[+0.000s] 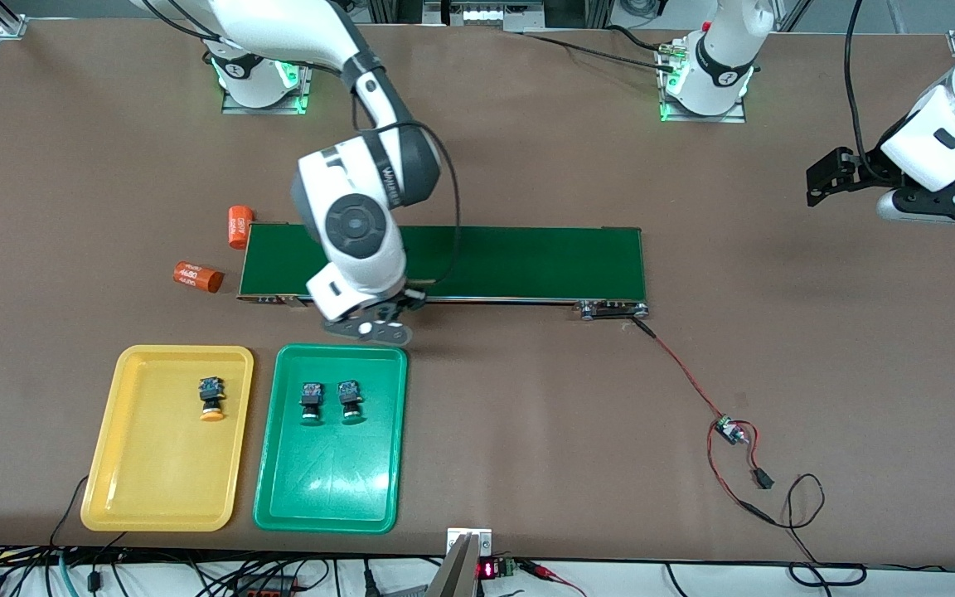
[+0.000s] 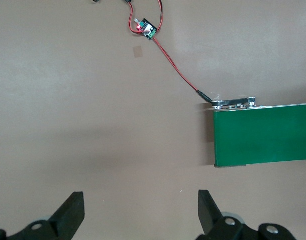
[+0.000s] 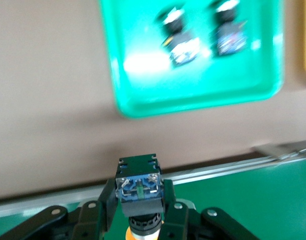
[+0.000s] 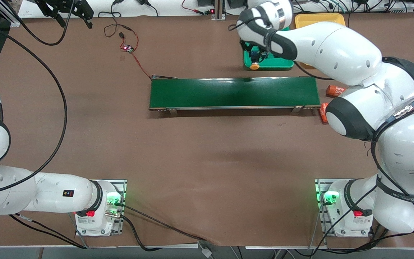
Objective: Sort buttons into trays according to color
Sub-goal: 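Carry the yellow button with the right gripper to the yellow tray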
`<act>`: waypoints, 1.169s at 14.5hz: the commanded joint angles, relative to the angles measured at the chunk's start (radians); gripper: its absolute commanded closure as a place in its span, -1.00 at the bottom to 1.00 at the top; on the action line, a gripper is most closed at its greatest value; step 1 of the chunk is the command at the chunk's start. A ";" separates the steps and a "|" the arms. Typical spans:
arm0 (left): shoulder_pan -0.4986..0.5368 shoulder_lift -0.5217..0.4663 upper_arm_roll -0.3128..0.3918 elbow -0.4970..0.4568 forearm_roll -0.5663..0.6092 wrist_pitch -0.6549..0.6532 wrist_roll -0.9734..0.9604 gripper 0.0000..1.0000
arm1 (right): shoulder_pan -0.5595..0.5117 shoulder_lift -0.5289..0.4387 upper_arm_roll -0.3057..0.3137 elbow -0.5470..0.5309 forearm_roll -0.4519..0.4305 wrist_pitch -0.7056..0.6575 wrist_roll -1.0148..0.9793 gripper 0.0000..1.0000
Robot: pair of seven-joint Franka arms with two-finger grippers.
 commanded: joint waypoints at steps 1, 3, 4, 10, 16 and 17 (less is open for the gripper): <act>-0.006 -0.005 0.007 0.011 -0.024 -0.017 0.006 -1.00 | -0.038 0.009 -0.079 0.014 0.020 -0.018 -0.016 0.71; -0.006 -0.005 0.007 0.011 -0.024 -0.017 0.006 -1.00 | -0.135 0.012 -0.080 0.014 0.012 -0.018 -0.050 0.76; -0.006 -0.005 0.007 0.011 -0.024 -0.017 0.005 -1.00 | -0.177 0.014 -0.080 0.014 0.010 -0.018 -0.109 0.76; -0.008 -0.005 0.007 0.011 -0.023 -0.017 0.005 -1.00 | -0.384 0.075 -0.080 0.000 0.010 0.003 -0.479 0.94; -0.008 -0.005 0.007 0.011 -0.023 -0.018 0.006 -1.00 | -0.498 0.224 -0.075 0.003 0.013 0.305 -0.736 0.99; -0.008 -0.005 0.007 0.011 -0.023 -0.018 0.006 -1.00 | -0.509 0.241 -0.074 0.003 0.020 0.346 -0.759 0.99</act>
